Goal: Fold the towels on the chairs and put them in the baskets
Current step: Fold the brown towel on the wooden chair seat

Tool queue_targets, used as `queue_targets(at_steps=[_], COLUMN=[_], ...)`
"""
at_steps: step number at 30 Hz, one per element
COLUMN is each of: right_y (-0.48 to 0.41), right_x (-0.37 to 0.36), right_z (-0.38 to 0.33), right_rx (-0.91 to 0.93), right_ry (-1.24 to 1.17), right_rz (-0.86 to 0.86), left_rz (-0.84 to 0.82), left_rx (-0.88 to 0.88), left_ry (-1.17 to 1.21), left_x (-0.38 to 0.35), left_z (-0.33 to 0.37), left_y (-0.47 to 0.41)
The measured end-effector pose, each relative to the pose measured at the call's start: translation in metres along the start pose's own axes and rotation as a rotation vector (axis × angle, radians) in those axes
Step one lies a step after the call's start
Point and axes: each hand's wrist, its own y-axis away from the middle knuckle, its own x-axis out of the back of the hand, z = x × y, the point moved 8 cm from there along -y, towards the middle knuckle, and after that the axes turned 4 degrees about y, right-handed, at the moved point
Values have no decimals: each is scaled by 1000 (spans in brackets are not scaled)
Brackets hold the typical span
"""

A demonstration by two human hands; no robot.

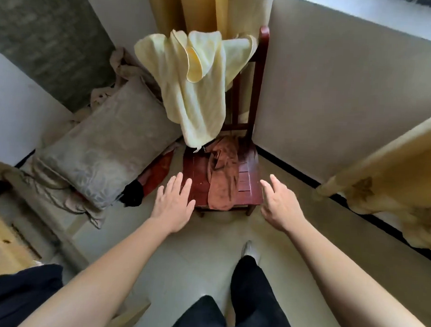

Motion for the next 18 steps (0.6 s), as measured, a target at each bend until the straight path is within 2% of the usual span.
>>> queue_targets(at_steps=[3,8,18], right_y=[-62,-125,-177], right_x=[-38,-93,-266], right_z=[-9,-43,-92], right_rx=[88,198,219], right_ry=[9,-36,-10], right_rz=[-107,-175,-334], left_rz=[-79,-155,-343], left_rx=[72,103,69], left_ry=[45,128,251], left_x=[-28,-79,-237], left_z=[-14,-33,-64], left_y=[-38,-97,-187])
